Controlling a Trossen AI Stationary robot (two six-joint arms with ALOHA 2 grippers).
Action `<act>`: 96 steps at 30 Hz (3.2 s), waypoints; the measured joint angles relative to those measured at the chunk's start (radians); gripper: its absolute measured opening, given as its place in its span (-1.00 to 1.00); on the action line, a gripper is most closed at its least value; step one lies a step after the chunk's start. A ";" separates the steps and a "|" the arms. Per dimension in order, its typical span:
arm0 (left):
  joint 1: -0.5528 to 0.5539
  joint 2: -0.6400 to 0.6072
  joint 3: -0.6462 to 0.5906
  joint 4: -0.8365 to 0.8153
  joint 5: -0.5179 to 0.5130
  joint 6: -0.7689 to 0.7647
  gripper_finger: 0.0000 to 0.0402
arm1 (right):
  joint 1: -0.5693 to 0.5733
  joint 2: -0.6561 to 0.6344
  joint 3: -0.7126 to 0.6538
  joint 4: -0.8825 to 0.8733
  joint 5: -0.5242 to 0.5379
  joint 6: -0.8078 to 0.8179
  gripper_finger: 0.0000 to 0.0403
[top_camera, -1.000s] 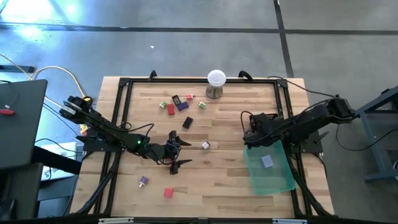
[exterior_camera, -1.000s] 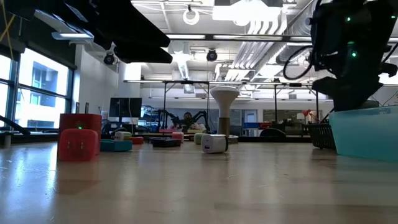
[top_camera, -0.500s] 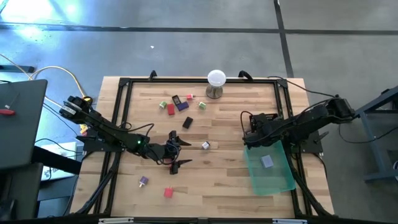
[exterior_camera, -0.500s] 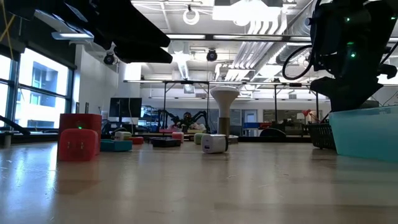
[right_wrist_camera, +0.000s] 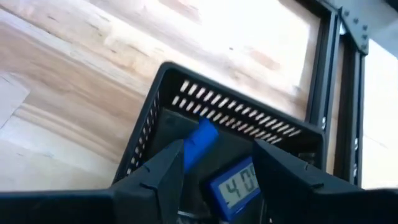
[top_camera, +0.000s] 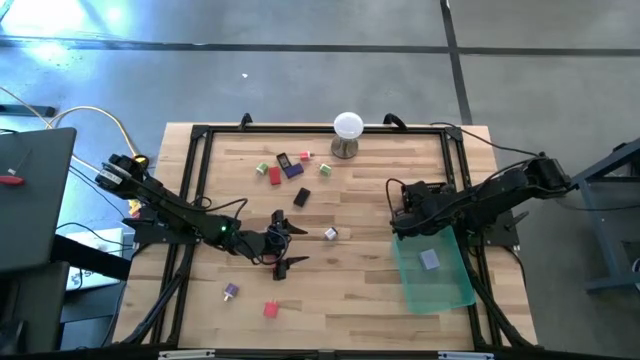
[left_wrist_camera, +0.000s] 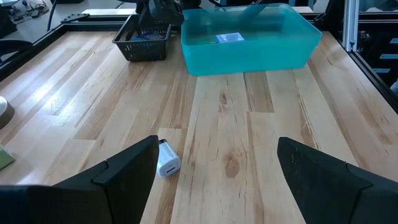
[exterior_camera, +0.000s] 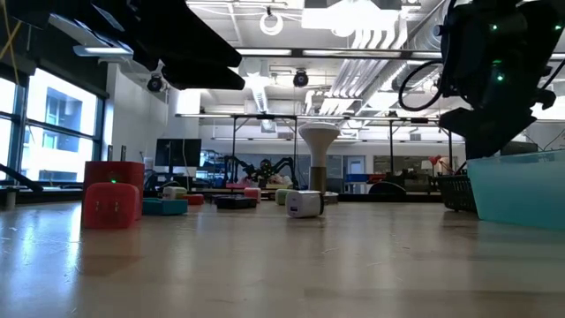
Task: Pick & Place Office items
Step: Put the green charger adapter into the green bin
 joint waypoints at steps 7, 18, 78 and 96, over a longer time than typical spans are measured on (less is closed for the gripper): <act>0.001 0.000 0.000 0.000 0.000 0.006 0.59 | 0.007 0.000 0.039 -0.031 0.073 -0.006 -0.13; 0.002 0.000 0.000 -0.015 0.000 0.023 0.59 | 0.083 0.000 0.109 -0.038 0.168 -0.029 -0.13; 0.002 0.000 0.000 -0.018 0.000 0.015 0.59 | 0.210 0.006 0.212 0.290 0.363 -0.475 0.84; 0.046 -0.067 0.003 -0.213 0.002 -0.062 0.59 | 0.205 0.006 0.212 0.346 0.363 -0.551 0.83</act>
